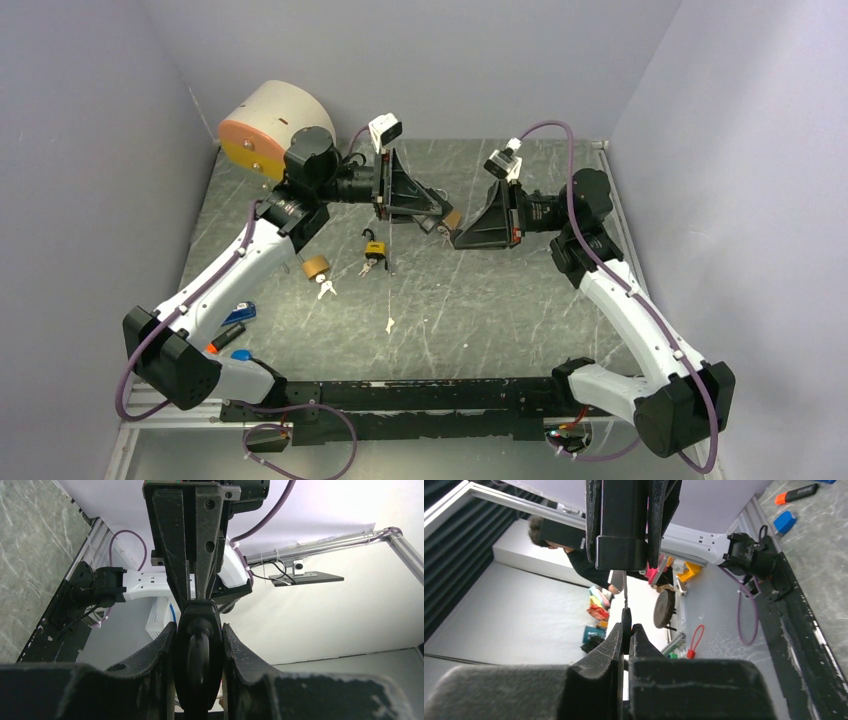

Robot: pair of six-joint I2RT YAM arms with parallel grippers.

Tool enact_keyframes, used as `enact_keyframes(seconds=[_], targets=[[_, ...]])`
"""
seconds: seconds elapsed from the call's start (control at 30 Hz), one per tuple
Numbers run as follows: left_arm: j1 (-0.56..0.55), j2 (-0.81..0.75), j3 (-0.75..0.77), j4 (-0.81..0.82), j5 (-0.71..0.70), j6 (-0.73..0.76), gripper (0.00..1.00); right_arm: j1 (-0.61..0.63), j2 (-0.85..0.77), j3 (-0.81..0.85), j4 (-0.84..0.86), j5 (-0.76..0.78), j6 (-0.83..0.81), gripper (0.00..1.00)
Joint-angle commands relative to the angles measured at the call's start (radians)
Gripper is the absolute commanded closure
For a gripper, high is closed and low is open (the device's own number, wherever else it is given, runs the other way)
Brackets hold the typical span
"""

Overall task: Unlock with the key
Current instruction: Unlock the lock.

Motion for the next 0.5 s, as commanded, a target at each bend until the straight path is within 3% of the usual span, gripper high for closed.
enact_keyframes(seconds=[0.0,0.23,0.47], targets=[[-0.063,-0.054,0.041,0.097,0.131,0.007,0.98,0.002,0.036,-0.016,0.147,0.169,0.184,1.0],[-0.071,-0.061,0.035,0.032,0.133,0.044,0.98,0.006,0.077,0.136,-0.185,0.257,-0.064,1.0],[-0.118,-0.052,0.042,-0.065,0.115,0.143,0.98,0.021,0.149,0.233,-0.298,0.372,-0.182,1.0]])
